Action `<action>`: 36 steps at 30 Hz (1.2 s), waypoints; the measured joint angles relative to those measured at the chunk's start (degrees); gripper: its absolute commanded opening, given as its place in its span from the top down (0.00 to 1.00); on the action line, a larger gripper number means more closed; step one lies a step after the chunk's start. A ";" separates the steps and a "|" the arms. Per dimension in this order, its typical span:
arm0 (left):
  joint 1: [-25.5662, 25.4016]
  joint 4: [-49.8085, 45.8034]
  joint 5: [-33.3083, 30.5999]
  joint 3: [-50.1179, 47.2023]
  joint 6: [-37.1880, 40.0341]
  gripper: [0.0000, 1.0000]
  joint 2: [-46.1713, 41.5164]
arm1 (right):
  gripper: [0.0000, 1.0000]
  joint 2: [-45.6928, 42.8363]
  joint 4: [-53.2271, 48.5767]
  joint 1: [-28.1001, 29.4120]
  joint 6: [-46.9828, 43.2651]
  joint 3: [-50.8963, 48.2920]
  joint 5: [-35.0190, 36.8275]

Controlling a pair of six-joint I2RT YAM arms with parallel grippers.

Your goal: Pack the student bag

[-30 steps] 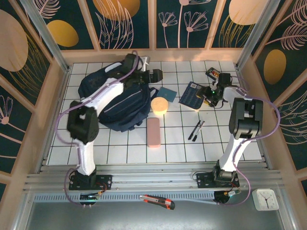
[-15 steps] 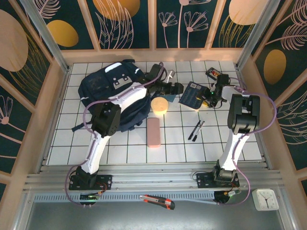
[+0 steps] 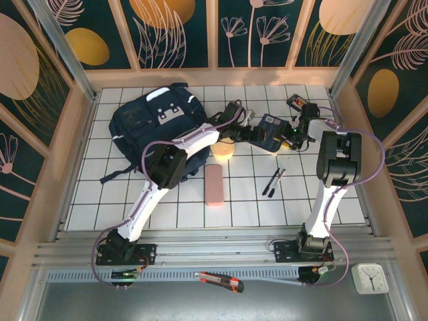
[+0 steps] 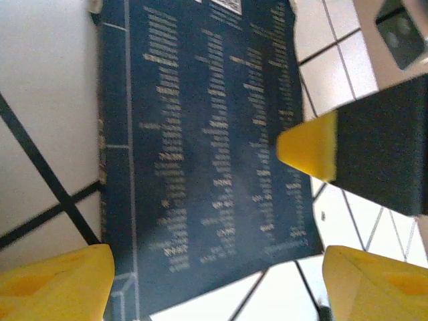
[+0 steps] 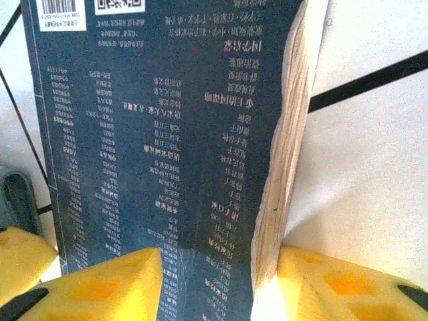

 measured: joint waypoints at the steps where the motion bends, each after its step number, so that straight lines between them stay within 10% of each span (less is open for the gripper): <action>1: 0.00 -0.55 -0.76 1.01 0.13 0.19 0.61 | 0.50 0.00 -0.02 0.02 -0.02 0.00 0.00; 13: -0.07 -2.73 -3.02 7.41 0.26 0.29 4.44 | 0.52 0.11 0.46 0.13 -0.02 0.07 -0.98; 26: 0.85 -3.28 -4.13 7.80 -0.02 0.35 4.76 | 1.00 -0.46 8.31 -0.76 0.07 -4.07 -5.22; 36: 1.07 -6.51 -5.81 10.84 0.24 0.35 5.84 | 1.00 -1.79 13.03 -0.72 0.96 -7.32 -8.44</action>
